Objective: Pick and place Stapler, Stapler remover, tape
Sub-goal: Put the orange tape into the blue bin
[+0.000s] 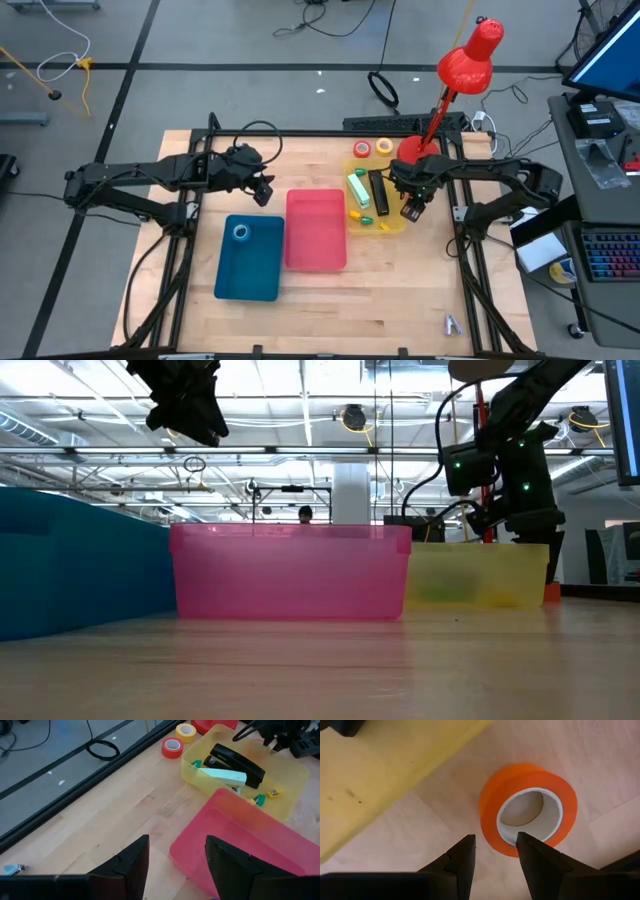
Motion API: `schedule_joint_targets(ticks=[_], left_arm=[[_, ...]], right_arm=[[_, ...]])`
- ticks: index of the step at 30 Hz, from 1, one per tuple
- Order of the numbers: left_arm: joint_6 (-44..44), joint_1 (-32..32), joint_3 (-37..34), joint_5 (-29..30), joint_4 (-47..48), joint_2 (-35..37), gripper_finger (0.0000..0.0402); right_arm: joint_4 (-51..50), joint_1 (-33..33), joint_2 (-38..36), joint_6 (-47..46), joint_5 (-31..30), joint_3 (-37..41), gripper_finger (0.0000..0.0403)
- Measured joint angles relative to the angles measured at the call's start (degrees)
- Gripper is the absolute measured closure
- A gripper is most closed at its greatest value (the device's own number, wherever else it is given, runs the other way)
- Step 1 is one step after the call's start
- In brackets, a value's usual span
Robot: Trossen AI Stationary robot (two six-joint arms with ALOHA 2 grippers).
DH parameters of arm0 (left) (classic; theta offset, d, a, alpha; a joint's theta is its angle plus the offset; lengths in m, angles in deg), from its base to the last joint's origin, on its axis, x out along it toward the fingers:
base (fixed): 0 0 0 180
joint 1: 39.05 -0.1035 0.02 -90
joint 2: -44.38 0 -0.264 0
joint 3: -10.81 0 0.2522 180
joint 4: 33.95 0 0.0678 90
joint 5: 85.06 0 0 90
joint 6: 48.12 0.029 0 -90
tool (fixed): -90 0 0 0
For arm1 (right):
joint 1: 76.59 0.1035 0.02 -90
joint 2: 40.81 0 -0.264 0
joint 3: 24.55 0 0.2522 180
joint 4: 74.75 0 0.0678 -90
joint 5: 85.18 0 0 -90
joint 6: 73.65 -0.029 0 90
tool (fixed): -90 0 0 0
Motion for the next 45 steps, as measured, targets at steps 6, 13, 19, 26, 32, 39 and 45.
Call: schedule_joint_targets(ticks=[6, 13, 19, 26, 32, 39, 45], left_arm=[[0.5, 0.0, 0.0, 0.0, 0.8, 0.0, 0.0211], [0.4, 0.1, 0.0, -0.7, 2.0, 0.0, 0.0211], [0.6, 0.2, 0.0, -1.7, 2.0, 0.0, 0.021], [0.8, 0.2, 0.0, -2.3, 2.0, 0.0, 0.021], [1.6, 0.1, 0.0, -3.0, 2.0, 0.0, 0.0211], [1.8, 0.1, 0.0, -3.0, 2.4, 0.0, 0.0211], [2.1, 0.1, 0.0, -3.0, 2.4, 0.0, 0.0211]], right_arm=[[1.0, 0.0, 1.6, 0.1, -0.1, -0.1, 0.0305], [1.7, 0.0, 2.0, 0.0, -0.1, 0.0, 0.0362], [1.5, 0.0, 2.0, -0.8, 0.2, 0.1, 0.0382], [2.0, 0.0, 2.1, -2.4, 1.5, 0.2, 0.0341], [4.6, 0.0, 2.1, -4.4, 3.1, 2.0, 0.0287], [4.8, 0.1, 1.8, -8.5, 4.0, 3.9, 0.0282], [3.8, 0.1, 0.1, -9.5, 3.8, 3.9, 0.0366]])
